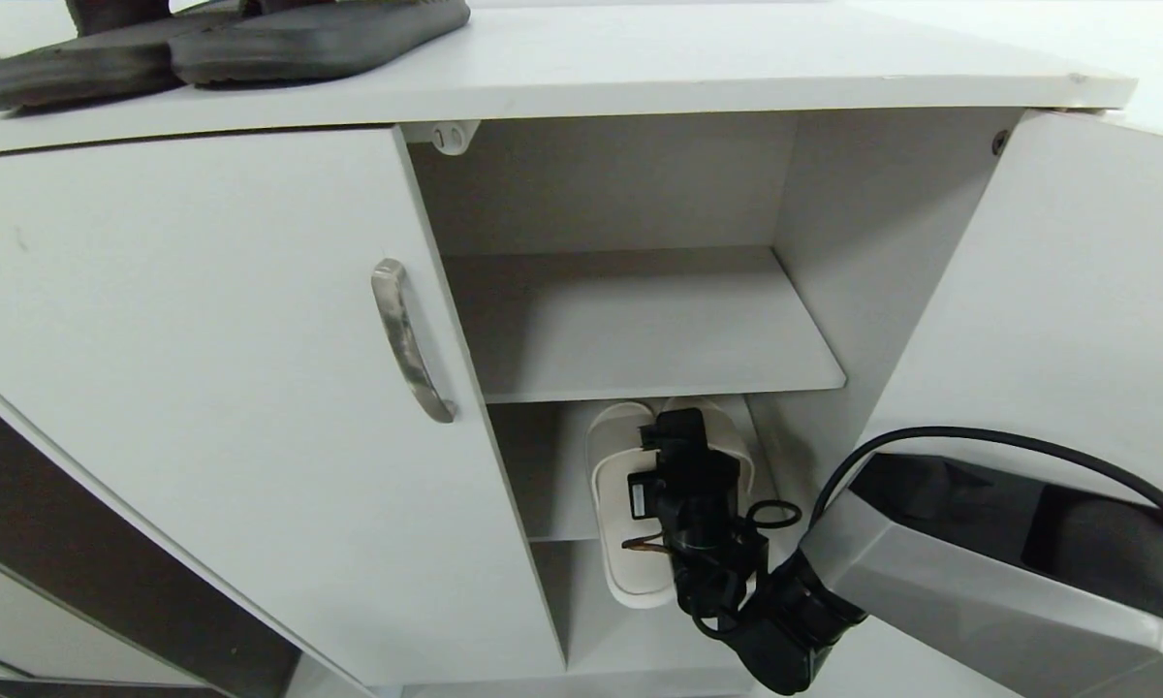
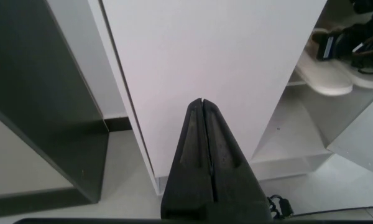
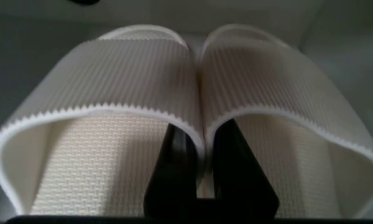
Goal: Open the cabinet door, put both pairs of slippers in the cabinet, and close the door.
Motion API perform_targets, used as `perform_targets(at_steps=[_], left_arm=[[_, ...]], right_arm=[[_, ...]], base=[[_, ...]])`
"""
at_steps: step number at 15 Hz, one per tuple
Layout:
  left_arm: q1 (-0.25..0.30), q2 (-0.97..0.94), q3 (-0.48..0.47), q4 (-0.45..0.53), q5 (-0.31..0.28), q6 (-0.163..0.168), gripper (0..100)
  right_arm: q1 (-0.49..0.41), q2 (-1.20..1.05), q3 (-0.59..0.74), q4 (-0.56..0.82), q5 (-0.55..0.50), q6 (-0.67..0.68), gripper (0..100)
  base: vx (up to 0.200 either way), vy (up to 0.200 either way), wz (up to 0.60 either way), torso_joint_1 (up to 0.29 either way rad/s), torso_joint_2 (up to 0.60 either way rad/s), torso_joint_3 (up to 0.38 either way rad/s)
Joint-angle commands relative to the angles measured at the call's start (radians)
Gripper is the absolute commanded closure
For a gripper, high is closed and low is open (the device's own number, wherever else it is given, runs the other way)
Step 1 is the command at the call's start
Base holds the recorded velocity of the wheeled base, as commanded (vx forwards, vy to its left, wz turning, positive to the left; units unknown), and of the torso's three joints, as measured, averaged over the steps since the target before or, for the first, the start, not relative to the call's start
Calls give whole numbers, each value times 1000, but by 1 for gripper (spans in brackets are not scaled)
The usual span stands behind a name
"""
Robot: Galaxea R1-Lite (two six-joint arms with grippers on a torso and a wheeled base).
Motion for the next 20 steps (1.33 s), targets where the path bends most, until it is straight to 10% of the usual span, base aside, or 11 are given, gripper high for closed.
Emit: perform_targets(at_steps=[1, 20], left_arm=[[0, 2, 0, -1, 0, 0, 100], [0, 2, 0, 1, 0, -2, 100]], right_arm=[[-1, 15, -19, 2, 0, 2, 100], [-81, 160, -420, 258, 15, 12, 100]], base=[[0, 0, 0, 0, 0, 0], [0, 0, 0, 0, 0, 0]])
